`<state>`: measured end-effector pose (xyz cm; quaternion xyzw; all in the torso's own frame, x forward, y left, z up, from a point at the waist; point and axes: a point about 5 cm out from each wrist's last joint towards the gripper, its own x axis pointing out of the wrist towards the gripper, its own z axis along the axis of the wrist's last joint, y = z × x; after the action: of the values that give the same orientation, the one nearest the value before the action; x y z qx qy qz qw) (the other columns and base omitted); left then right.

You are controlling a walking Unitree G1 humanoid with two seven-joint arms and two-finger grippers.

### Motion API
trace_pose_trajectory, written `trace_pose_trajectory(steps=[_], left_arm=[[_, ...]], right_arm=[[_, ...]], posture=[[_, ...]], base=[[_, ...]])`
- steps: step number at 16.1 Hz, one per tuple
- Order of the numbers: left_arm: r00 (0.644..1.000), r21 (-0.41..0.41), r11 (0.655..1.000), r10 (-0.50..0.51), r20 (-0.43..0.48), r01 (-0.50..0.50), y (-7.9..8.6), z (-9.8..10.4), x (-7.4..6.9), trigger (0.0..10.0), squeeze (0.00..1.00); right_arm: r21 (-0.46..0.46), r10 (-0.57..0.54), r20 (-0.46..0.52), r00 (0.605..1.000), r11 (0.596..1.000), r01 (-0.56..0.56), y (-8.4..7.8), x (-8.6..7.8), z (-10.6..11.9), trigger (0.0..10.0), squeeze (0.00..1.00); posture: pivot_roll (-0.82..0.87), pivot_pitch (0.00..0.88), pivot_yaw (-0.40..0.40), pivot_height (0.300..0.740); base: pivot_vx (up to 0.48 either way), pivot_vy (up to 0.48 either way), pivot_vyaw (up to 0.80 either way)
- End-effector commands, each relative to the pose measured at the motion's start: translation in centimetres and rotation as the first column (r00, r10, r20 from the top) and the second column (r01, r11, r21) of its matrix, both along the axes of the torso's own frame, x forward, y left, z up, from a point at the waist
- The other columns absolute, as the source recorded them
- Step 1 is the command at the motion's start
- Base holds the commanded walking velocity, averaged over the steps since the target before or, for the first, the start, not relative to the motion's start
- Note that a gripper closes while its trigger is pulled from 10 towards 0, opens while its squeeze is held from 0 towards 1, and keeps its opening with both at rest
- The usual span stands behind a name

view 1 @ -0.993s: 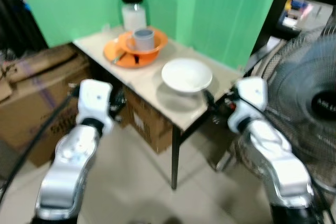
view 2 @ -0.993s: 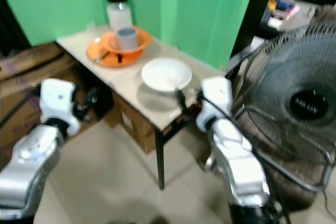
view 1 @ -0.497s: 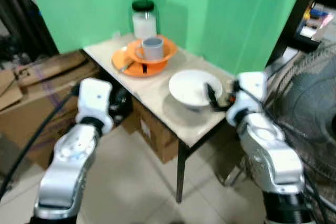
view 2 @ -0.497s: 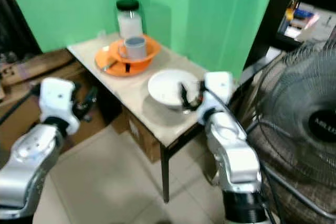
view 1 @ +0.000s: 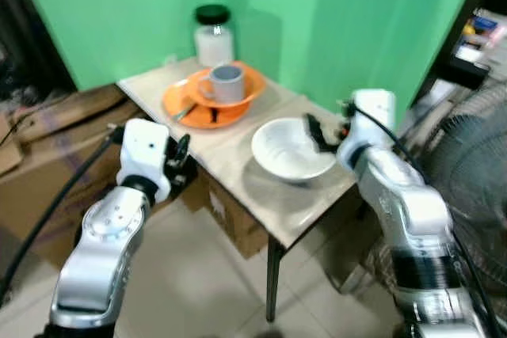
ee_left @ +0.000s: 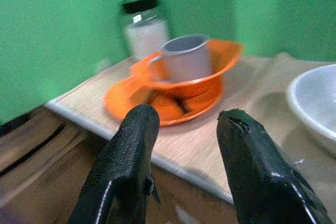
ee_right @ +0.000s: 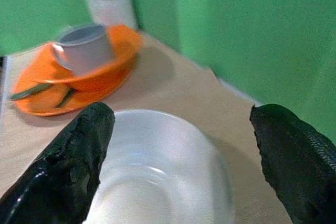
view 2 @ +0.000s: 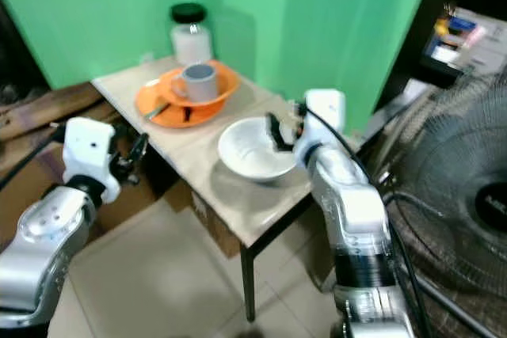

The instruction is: Setting the table

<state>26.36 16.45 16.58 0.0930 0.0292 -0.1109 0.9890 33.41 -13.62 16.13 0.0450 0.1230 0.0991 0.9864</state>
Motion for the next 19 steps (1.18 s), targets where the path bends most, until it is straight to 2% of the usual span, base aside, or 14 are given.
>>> trace_pose_trajectory(steps=[1,2,4,6,8,10,11,14,15,16,17,18,19], left_arm=[[0.997,-0.029,0.996,-0.079,-0.011,0.079,-1.1,0.1,-0.1,10.0,0.0],[0.988,-0.031,0.988,-0.153,-0.031,0.152,-1.7,0.0,-0.5,10.0,0.0],[0.953,-0.04,0.958,-0.286,-0.099,0.283,-2.5,-0.4,-1.2,10.0,0.0],[0.925,-0.029,0.933,-0.358,-0.129,0.358,-2.7,-0.6,-1.8,10.0,0.0],[0.922,-0.033,0.932,-0.362,-0.136,0.361,-2.5,-0.7,-1.7,10.0,0.0],[0.916,-0.033,0.927,-0.374,-0.145,0.374,-2.4,-0.7,-1.7,10.0,0.0],[0.912,-0.03,0.924,-0.381,-0.149,0.381,-2.4,-0.8,-1.8,10.0,0.0],[0.9,-0.023,0.914,-0.404,-0.164,0.406,-2.4,-0.8,-2.0,10.0,0.0],[0.899,-0.021,0.913,-0.406,-0.166,0.408,-2.4,-0.9,-2.1,10.0,0.0],[0.898,-0.022,0.912,-0.407,-0.167,0.409,-2.4,-0.9,-2.1,10.0,0.0],[0.897,-0.02,0.912,-0.408,-0.168,0.411,-2.4,-0.9,-2.1,10.0,0.0],[0.896,-0.018,0.911,-0.41,-0.169,0.413,-2.4,-0.9,-2.1,10.0,0.0],[0.896,-0.017,0.91,-0.411,-0.169,0.414,-2.4,-0.9,-2.1,10.0,0.0]], right_arm=[[0.024,-0.036,-0.08,0.996,0.999,0.038,-1.3,0.1,-1.3,10.0,0.59],[0.036,-0.035,-0.106,0.994,0.999,0.039,-1.6,0.7,-1.4,10.0,1.0],[0.01,-0.005,-0.143,0.99,1.0,0.006,-1.6,1.5,-1.8,10.0,1.0],[0.0,-0.025,-0.159,0.987,1.0,0.025,-1.7,2.1,-2.0,10.0,1.0],[0.006,-0.035,-0.174,0.984,0.999,0.037,-1.8,2.3,-2.1,10.0,1.0],[0.03,0.007,-0.257,0.966,1.0,0.0,-1.5,2.6,-2.9,10.0,1.0],[0.031,0.028,-0.288,0.957,0.999,-0.02,-1.4,2.7,-3.2,10.0,0.0],[0.078,0.04,-0.379,0.925,0.997,-0.011,-1.1,3.2,-3.8,10.0,0.0],[0.155,0.063,-0.401,0.914,0.988,0.0,-0.6,3.3,-3.8,9.2,0.0],[0.185,0.078,-0.41,0.909,0.983,0.0,-0.4,3.3,-3.8,9.2,0.0],[0.247,0.116,-0.428,0.896,0.969,-0.007,0.1,3.2,-3.7,1.1,0.0],[0.278,0.131,-0.437,0.89,0.961,-0.005,0.3,3.3,-3.7,0.0,0.0],[0.304,0.135,-0.442,0.887,0.953,0.006,0.4,3.4,-3.7,0.0,0.0]], posture=[[0.12,0.0,0.04,0.74],[0.12,0.0,0.037,0.74],[0.12,0.0,0.03,0.74],[0.13,0.0,0.026,0.74],[0.13,0.0,0.024,0.74],[0.12,0.0,0.024,0.74],[0.12,0.0,0.024,0.74],[0.13,0.0,0.017,0.74],[0.13,0.0,0.015,0.74],[0.13,0.0,0.015,0.74],[0.13,0.0,0.013,0.74],[0.13,0.0,0.013,0.74],[0.13,0.0,0.013,0.74]], base=[[0.0,0.0,0.0],[0.0,0.0,0.0],[0.0,0.0,0.0],[0.0,0.0,0.0],[0.0,0.0,0.0],[0.0,0.0,0.0],[0.0,0.0,0.0],[0.0,0.0,0.0],[0.0,0.0,0.0],[0.0,0.0,0.0],[0.0,0.0,0.0],[0.0,0.0,0.0],[0.0,0.0,0.0]])
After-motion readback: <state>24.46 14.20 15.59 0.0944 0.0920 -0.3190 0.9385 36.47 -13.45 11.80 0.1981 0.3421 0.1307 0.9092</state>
